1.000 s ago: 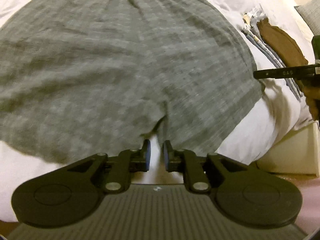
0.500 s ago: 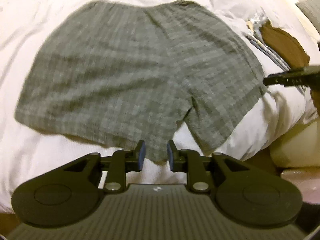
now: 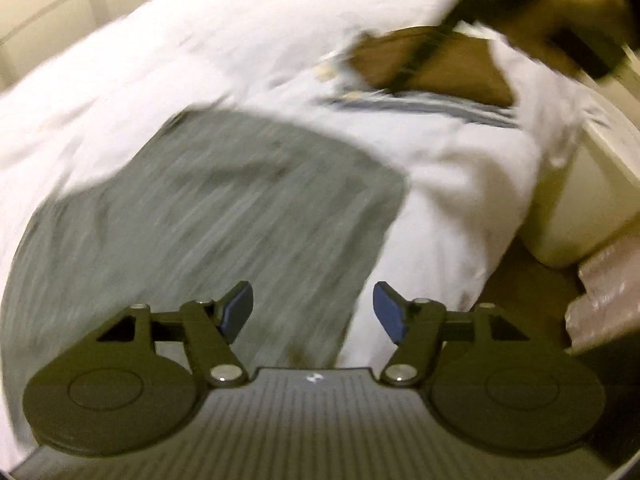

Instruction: Fold clothes

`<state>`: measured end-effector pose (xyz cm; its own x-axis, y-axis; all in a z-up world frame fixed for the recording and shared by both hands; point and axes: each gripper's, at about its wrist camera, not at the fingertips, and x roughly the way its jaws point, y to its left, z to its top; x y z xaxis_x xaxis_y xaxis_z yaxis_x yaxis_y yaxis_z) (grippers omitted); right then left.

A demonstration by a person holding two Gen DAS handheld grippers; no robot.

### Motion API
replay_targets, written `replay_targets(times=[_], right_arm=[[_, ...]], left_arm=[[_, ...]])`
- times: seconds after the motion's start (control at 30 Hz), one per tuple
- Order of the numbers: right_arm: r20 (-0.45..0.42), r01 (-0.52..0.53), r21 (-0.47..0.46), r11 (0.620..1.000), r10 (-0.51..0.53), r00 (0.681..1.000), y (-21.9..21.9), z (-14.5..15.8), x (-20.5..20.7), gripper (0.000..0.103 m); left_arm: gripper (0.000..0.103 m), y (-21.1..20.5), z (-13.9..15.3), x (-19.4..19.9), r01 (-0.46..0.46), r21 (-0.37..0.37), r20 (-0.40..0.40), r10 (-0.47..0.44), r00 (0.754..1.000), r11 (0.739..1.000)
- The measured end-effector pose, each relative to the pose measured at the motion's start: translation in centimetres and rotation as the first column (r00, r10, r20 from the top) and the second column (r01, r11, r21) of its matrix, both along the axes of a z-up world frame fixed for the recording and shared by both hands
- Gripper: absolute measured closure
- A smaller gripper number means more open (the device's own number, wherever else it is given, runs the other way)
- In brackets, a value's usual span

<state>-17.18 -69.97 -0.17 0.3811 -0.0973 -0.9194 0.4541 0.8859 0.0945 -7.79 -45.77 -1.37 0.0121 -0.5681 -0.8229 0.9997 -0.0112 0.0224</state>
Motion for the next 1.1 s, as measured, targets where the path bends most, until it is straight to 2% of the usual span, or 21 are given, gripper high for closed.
replay_targets(times=[0.07,0.1,0.27,0.33,0.37,0.47,0.53,0.63,0.73,0.83,0.93,1.0,1.03,1.07,1.1], right_arm=[[0.007,0.035,-0.001,0.999,-0.035,0.999,-1.4,1.0,-0.6,0.061],[0.012,0.037,-0.007,0.999,-0.037,0.999,-2.2,1.5,-0.7,0.060],[-0.008,-0.001,-0.040,0.999,0.001,1.000,-5.7,2.5,0.1,0.059],[-0.009,-0.071,-0.043,0.997,0.071,0.997,-7.3,2.4,1.2,0.059],[-0.008,-0.110,-0.045,0.993,0.110,0.994,-8.0,2.2,1.9,0.059],[0.014,-0.243,-0.034,0.969,0.244,0.970,-10.7,1.0,4.3,0.058],[0.026,-0.323,-0.012,0.946,0.323,0.946,-12.8,-0.3,6.0,0.058],[0.054,-0.405,0.069,0.912,0.402,0.914,-15.8,-1.7,8.6,0.058],[0.071,-0.451,0.130,0.883,0.446,0.892,-17.3,-2.2,10.9,0.058],[0.088,-0.458,0.184,0.870,0.450,0.889,-18.2,-2.6,12.8,0.057],[0.089,-0.476,0.208,0.854,0.468,0.879,-18.6,-3.4,14.6,0.057],[0.087,-0.491,0.215,0.844,0.484,0.871,-18.7,-4.2,15.9,0.057],[0.087,-0.494,0.223,0.840,0.487,0.869,-18.9,-4.6,16.7,0.057],[0.088,-0.497,0.232,0.836,0.491,0.867,-19.0,-5.0,17.5,0.057],[0.090,-0.493,0.245,0.835,0.487,0.869,-19.3,-5.5,18.4,0.057]], left_arm=[[0.041,-1.9,-0.2,-2.0,0.070,-0.034,0.030,-0.069,0.997,0.997],[0.041,-2.7,-0.1,-2.9,0.066,-0.047,0.038,-0.064,0.997,0.997],[0.041,-7.2,-1.1,-6.5,-0.007,-0.073,0.057,0.011,0.998,0.997],[0.042,-9.3,-2.0,-7.9,-0.063,-0.072,0.060,0.067,0.996,0.995],[0.043,-10.6,-2.6,-8.4,-0.120,-0.060,0.050,0.123,0.991,0.991],[0.046,-14.5,-4.5,-9.8,-0.291,-0.020,0.027,0.291,0.956,0.957],[0.049,-17.0,-5.8,-10.7,-0.400,0.019,0.024,0.399,0.917,0.916],[0.051,-19.3,-7.0,-11.9,-0.512,0.078,0.087,0.506,0.858,0.855],[0.051,-21.0,-7.9,-12.6,-0.571,0.109,0.175,0.550,0.817,0.813],[0.052,-22.1,-8.8,-13.2,-0.601,0.126,0.275,0.554,0.786,0.789],[0.054,-22.6,-10.1,-13.6,-0.601,0.166,0.356,0.520,0.776,0.782],[0.066,-22.6,-10.1,-13.8,-0.591,0.173,0.372,0.504,0.780,0.788],[0.081,-22.4,-9.9,-13.8,-0.595,0.173,0.362,0.511,0.779,0.785],[0.089,-22.2,-9.8,-13.8,-0.599,0.174,0.351,0.519,0.779,0.781],[0.090,-22.2,-9.7,-13.7,-0.607,0.170,0.345,0.530,0.775,0.776]])
